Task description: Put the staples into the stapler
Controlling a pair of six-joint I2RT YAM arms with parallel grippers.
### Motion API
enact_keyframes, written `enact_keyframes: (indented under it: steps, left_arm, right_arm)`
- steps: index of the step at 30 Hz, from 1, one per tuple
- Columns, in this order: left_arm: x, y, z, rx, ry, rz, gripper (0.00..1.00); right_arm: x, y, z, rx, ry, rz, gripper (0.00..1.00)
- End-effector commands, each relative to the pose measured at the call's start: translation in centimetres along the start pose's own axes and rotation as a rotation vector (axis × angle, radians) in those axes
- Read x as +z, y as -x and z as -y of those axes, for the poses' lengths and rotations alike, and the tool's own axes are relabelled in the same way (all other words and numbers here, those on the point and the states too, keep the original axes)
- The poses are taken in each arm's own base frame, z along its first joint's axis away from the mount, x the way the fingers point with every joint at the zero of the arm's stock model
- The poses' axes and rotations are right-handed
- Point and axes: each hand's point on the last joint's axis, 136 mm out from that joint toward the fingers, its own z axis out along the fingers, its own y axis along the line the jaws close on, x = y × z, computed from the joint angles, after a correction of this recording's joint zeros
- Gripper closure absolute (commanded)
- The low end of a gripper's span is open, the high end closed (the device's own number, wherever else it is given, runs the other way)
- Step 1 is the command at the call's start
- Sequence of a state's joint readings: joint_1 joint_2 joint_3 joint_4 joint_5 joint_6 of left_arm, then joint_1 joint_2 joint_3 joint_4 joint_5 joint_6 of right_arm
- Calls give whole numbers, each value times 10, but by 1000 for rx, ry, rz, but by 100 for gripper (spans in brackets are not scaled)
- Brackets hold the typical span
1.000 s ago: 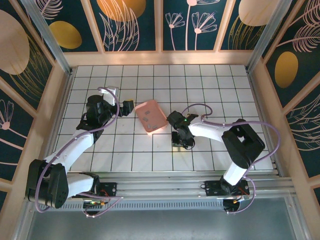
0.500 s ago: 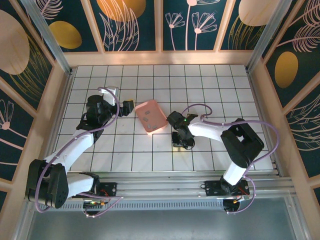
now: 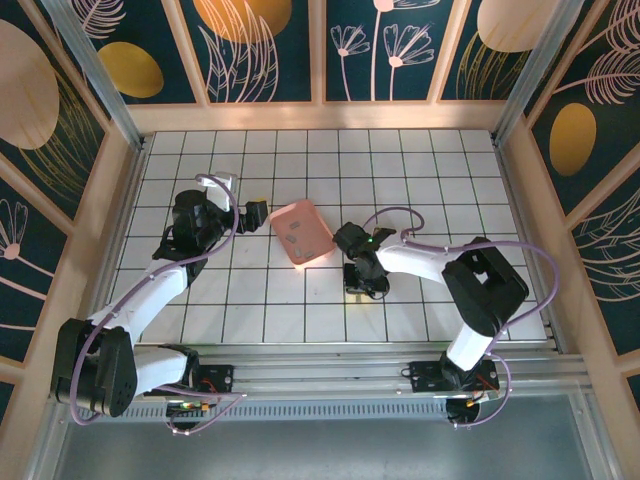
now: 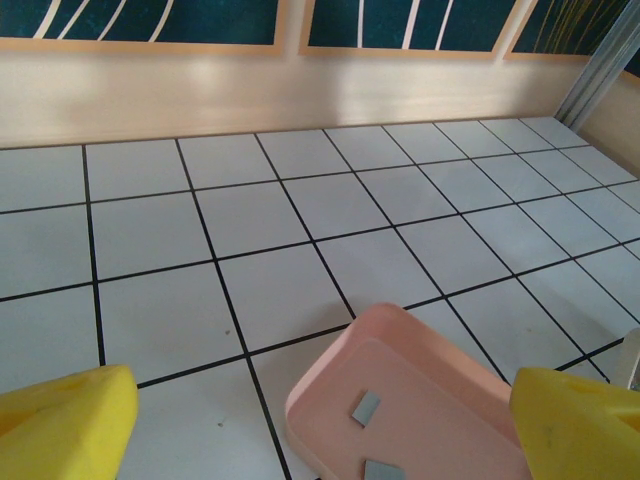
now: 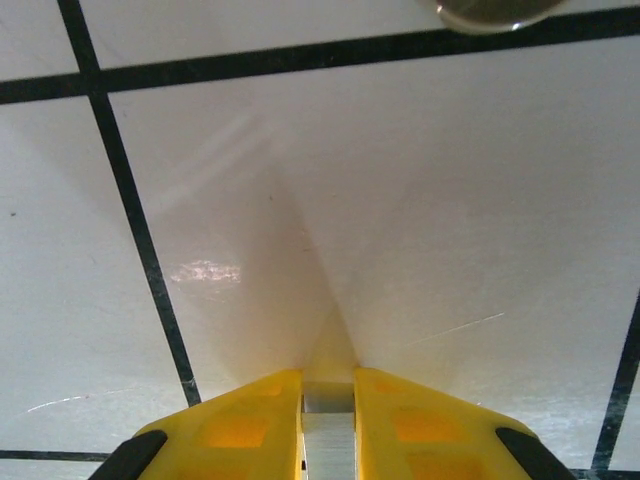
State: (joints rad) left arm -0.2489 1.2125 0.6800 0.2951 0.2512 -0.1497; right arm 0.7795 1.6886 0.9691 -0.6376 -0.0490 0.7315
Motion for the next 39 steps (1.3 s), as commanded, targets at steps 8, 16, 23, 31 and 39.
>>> enact_keyframes:
  steps: [8,16,23,31,39]
  left_arm:
    - [0,6,3,22,-12,21,5]
    - [-1,7,4,23,-11,26,5]
    - [-1,7,3,25,-9,27,5]
    - [-1,6,3,23,-11,25,5]
    - [-1,6,3,23,-11,25,5]
  right_arm:
    - [-36,31,3,31,30,208,82]
    - [-62,49,14,78,54,324,82]
    - [-80,61,20,133,135,391,82]
    - [-87,67,33,157,137,421,82]
    - [-85,82,38,172,125,461,82]
